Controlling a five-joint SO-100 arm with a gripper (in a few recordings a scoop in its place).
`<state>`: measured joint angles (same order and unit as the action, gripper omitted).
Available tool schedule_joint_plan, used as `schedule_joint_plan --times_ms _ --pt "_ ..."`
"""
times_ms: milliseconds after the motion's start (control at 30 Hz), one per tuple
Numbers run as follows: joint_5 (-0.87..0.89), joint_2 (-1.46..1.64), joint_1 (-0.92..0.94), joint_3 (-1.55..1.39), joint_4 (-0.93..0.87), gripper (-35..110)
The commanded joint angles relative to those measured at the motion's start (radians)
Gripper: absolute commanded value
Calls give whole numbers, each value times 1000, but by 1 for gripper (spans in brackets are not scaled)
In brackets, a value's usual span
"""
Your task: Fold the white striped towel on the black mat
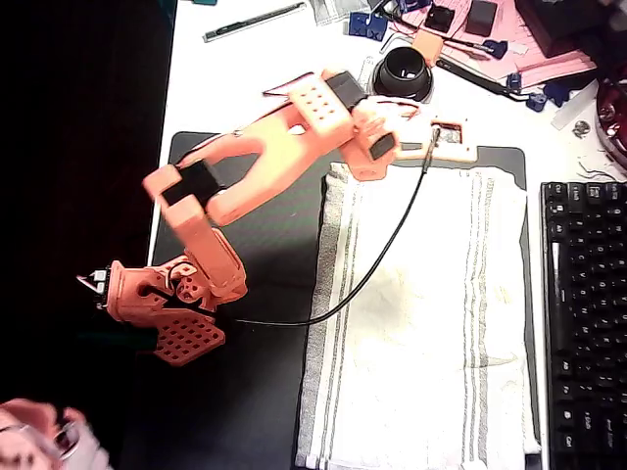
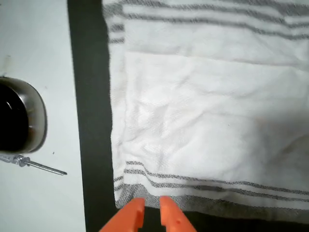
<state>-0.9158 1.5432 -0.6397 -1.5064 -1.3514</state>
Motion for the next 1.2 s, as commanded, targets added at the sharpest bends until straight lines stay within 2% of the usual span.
schedule_joint_plan --times_ms 0,167,400,933,1167 --pt "9 -106 -32 112 5 6" --pt "23 -284 -28 235 32 14" --pt "-44 -436 28 314 72 23" --pt "-83 -657 51 495 95 19" --pt "-126 -678 40 471 87 6"
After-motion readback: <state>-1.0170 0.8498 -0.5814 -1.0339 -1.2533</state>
